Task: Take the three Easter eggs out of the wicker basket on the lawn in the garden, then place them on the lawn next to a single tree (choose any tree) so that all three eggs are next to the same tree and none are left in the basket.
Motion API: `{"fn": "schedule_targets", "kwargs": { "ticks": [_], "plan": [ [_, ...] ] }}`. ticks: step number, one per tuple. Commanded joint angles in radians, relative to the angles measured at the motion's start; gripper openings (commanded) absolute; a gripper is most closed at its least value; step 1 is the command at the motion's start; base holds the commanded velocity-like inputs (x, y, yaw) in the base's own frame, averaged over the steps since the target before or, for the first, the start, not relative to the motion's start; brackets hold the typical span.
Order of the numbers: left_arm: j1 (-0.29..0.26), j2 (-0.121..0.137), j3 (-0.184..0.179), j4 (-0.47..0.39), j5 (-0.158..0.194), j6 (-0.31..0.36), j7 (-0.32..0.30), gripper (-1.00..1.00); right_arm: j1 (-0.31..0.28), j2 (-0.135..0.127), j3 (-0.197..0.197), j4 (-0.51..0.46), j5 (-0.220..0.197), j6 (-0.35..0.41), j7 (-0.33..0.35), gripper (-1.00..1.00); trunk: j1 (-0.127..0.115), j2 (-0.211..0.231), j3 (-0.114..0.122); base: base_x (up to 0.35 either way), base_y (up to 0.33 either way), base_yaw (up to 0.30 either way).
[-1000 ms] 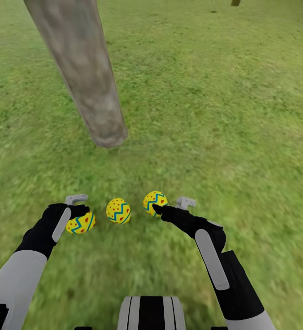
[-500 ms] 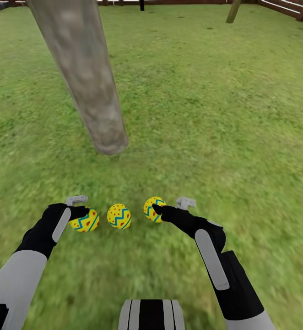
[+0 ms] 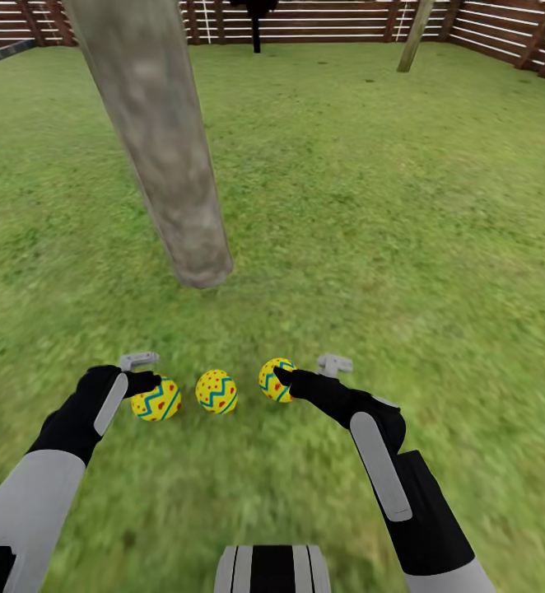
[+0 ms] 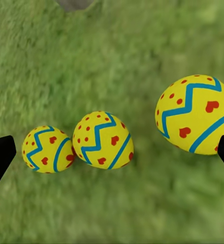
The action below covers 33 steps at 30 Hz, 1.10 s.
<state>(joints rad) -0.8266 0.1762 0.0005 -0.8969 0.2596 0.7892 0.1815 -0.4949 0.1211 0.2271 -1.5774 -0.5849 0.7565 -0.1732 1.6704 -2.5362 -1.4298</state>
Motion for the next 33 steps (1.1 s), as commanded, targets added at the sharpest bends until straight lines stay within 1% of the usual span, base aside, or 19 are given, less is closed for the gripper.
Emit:
{"fn": "schedule_targets", "kwargs": {
  "ticks": [1, 10, 23, 29, 33],
  "plan": [
    [0.000, 0.000, 0.000, -0.001, 0.011, 0.004, 0.007, 1.00, -0.001, 0.000, 0.000, -0.001, -0.010, 0.003, -0.010, 1.00, -0.001, 0.000, 0.003, -0.037, 0.000, 0.000],
    [0.000, 0.000, 0.001, 0.000, 0.009, 0.004, 0.008, 1.00, -0.001, 0.000, 0.001, 0.000, -0.010, 0.003, -0.010, 1.00, -0.005, 0.002, 0.038, -0.156, 0.000, 0.000],
    [0.000, 0.000, 0.001, 0.003, 0.010, 0.006, 0.008, 1.00, -0.001, 0.001, 0.002, 0.000, -0.010, 0.003, -0.011, 1.00, -0.010, 0.005, 0.088, -0.036, 0.000, 0.000],
    [0.000, 0.000, 0.001, 0.002, 0.009, 0.007, 0.007, 1.00, -0.001, 0.002, 0.003, 0.002, -0.010, 0.003, -0.011, 1.00, -0.013, 0.007, 0.112, -0.241, 0.000, 0.000],
    [0.000, 0.000, 0.001, 0.002, 0.009, 0.008, 0.007, 1.00, -0.001, 0.002, 0.002, 0.003, -0.010, 0.003, -0.011, 1.00, -0.015, 0.007, 0.127, -0.114, 0.000, 0.000]
  ]
}}
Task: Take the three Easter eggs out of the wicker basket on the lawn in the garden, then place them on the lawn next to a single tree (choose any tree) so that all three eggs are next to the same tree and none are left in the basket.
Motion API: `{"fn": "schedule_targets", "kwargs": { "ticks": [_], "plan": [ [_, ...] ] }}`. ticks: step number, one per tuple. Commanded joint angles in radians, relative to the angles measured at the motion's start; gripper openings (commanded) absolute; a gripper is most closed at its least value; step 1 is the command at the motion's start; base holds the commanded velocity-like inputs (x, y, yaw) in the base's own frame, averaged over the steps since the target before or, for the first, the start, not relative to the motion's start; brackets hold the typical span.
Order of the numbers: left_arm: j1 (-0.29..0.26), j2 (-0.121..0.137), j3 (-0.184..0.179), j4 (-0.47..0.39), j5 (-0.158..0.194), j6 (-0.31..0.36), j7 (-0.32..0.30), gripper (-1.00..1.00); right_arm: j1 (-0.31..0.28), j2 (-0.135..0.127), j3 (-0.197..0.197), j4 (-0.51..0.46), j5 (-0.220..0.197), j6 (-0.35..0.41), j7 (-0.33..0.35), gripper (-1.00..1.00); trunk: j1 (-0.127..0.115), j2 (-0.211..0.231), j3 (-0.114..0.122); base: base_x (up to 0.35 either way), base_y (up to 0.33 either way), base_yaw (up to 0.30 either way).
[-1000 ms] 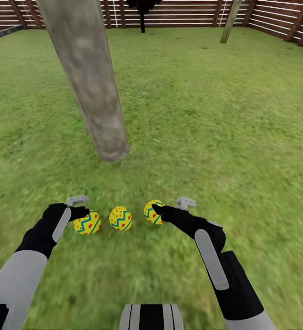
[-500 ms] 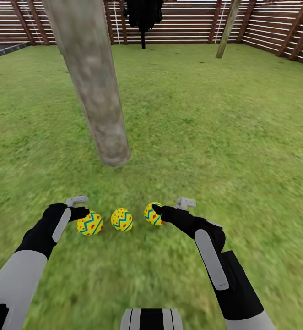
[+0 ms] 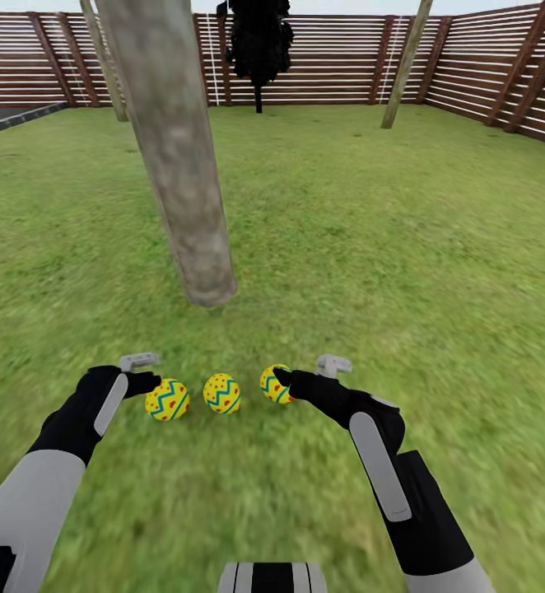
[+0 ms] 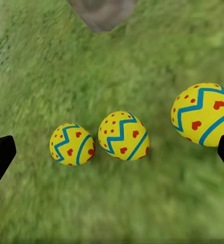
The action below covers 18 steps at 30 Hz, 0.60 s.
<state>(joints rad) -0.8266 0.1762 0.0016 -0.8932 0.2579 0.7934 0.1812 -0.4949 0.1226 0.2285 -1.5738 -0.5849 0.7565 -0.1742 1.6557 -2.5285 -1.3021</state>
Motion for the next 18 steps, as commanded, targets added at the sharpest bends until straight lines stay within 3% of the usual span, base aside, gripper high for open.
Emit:
{"fn": "schedule_targets", "kwargs": {
  "ticks": [1, 18],
  "plan": [
    [0.000, 0.000, 0.000, -0.001, 0.011, 0.004, 0.008, 1.00, -0.001, 0.000, 0.000, -0.001, -0.010, 0.003, -0.010, 1.00, -0.001, 0.000, 0.003, -0.047, 0.000, 0.000],
    [0.000, 0.001, 0.000, 0.000, 0.012, 0.021, 0.007, 1.00, -0.001, 0.002, 0.002, 0.002, -0.010, 0.003, -0.010, 1.00, -0.008, 0.004, 0.069, -0.059, 0.000, 0.000]
  ]
}}
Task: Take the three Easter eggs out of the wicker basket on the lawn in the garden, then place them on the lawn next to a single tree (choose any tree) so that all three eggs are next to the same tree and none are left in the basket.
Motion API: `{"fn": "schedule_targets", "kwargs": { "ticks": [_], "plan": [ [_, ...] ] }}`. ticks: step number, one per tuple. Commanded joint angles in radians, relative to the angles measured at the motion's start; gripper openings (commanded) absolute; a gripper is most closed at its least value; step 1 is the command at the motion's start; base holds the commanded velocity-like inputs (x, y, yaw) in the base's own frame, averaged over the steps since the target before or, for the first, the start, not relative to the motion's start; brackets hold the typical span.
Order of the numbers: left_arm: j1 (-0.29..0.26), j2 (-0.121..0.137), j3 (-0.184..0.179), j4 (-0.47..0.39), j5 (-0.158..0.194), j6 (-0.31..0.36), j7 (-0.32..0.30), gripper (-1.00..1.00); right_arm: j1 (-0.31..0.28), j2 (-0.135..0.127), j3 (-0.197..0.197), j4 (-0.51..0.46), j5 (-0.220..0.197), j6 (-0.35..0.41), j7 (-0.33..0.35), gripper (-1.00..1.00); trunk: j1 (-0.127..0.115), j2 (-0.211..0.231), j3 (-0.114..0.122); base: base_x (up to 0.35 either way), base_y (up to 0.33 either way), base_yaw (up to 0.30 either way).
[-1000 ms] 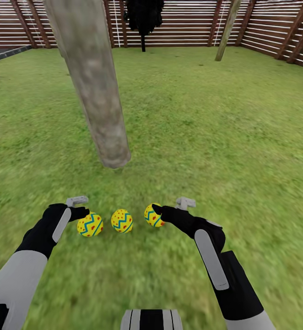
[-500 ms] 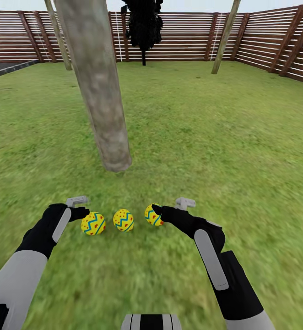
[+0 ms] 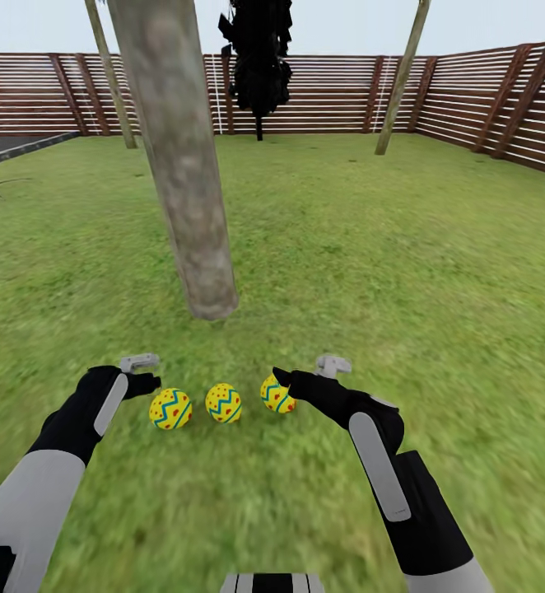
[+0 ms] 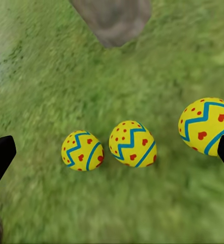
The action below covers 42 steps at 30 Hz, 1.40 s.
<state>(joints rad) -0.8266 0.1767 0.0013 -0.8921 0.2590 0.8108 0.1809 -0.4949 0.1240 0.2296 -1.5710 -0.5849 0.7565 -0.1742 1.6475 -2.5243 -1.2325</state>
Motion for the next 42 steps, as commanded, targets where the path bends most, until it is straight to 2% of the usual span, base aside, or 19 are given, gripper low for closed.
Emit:
{"fn": "schedule_targets", "kwargs": {
  "ticks": [1, 12, 16, 33, 37, 42],
  "plan": [
    [0.000, 0.000, 0.000, -0.001, 0.011, 0.004, 0.008, 1.00, -0.001, 0.000, 0.000, -0.001, -0.010, 0.003, -0.010, 1.00, -0.001, 0.000, 0.003, -0.005, 0.000, 0.000],
    [0.000, 0.000, 0.000, 0.001, 0.009, 0.028, 0.008, 1.00, -0.001, -0.002, -0.003, 0.000, -0.011, 0.003, -0.009, 1.00, -0.006, 0.003, 0.046, -0.079, 0.000, 0.000],
    [-0.001, 0.000, 0.000, 0.000, 0.010, 0.077, 0.008, 1.00, -0.001, -0.004, -0.006, 0.000, -0.011, 0.004, -0.009, 1.00, -0.007, 0.003, 0.061, -0.045, 0.000, 0.000],
    [-0.002, -0.003, -0.009, 0.012, 0.013, 0.119, 0.012, 1.00, -0.001, -0.007, -0.013, 0.000, -0.007, 0.015, -0.014, 1.00, -0.015, 0.007, 0.127, -0.004, 0.000, 0.000],
    [0.005, -0.003, -0.010, -0.002, 0.019, 0.118, 0.003, 1.00, 0.032, -0.012, -0.021, -0.001, -0.005, 0.022, -0.018, 1.00, -0.017, 0.008, 0.142, 0.000, 0.000, 0.000],
    [0.008, -0.003, -0.010, -0.007, 0.020, 0.117, 0.000, 1.00, 0.044, -0.019, -0.025, -0.006, -0.006, 0.044, -0.019, 1.00, -0.019, 0.010, 0.162, 0.000, 0.000, 0.000]
  ]
}}
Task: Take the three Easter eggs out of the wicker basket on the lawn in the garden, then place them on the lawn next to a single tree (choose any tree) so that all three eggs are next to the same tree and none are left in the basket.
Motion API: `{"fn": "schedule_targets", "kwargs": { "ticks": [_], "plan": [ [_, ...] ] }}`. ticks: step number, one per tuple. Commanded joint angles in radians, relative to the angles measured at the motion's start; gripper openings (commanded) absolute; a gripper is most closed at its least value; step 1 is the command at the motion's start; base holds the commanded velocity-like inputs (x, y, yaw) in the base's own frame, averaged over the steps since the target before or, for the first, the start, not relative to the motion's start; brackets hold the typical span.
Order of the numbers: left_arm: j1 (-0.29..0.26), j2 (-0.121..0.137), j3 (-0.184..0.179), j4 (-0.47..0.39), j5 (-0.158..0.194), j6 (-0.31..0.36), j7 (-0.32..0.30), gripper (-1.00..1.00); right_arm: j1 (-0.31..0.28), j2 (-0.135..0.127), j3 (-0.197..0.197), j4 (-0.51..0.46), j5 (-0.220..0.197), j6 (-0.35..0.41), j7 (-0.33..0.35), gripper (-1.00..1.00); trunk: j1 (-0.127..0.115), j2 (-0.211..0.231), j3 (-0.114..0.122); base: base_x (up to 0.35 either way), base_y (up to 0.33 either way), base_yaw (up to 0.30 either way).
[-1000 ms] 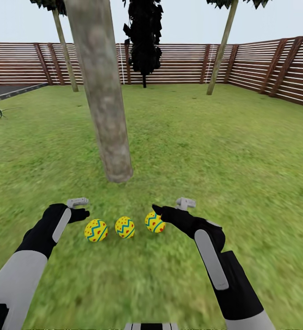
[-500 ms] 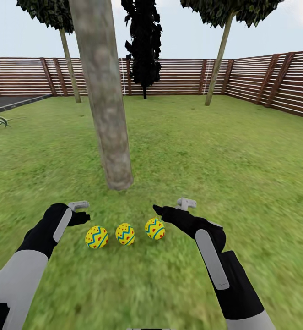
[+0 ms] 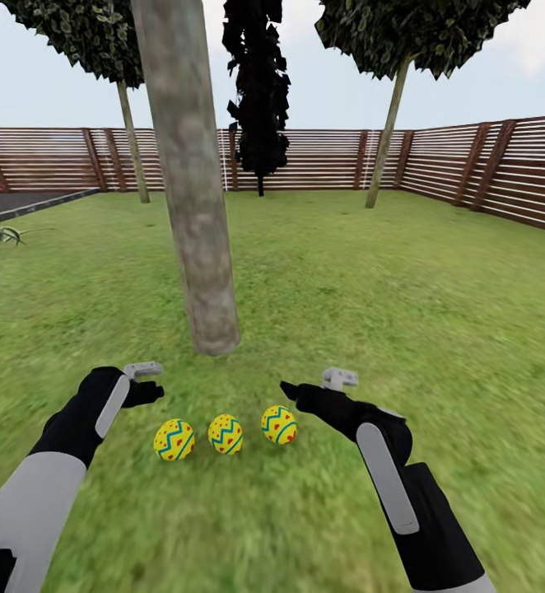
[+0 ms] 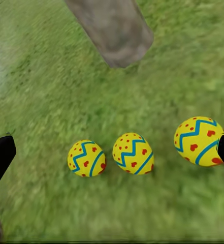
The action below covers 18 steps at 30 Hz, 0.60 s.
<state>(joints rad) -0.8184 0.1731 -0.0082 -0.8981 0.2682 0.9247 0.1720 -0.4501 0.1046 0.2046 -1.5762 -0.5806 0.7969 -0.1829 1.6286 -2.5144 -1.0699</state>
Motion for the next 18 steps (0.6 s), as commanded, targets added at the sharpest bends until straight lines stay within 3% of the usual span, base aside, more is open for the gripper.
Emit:
{"fn": "schedule_targets", "kwargs": {
  "ticks": [1, 7, 18],
  "plan": [
    [0.002, 0.001, -0.001, 0.000, 0.011, 0.003, 0.009, 1.00, 0.002, -0.001, 0.000, -0.002, -0.010, 0.008, -0.010, 1.00, -0.001, 0.000, 0.003, 0.000, 0.000, 0.000],
    [0.040, 0.001, -0.001, -0.001, 0.011, -0.016, 0.010, 1.00, 0.035, -0.008, -0.027, -0.007, -0.010, 0.023, -0.009, 1.00, -0.003, 0.001, 0.026, 0.000, 0.000, 0.000],
    [0.073, 0.000, -0.001, 0.000, 0.010, -0.057, 0.019, 1.00, 0.050, -0.011, -0.035, -0.007, -0.007, 0.021, -0.006, 1.00, -0.008, 0.004, 0.069, 0.000, 0.000, 0.000]
  ]
}}
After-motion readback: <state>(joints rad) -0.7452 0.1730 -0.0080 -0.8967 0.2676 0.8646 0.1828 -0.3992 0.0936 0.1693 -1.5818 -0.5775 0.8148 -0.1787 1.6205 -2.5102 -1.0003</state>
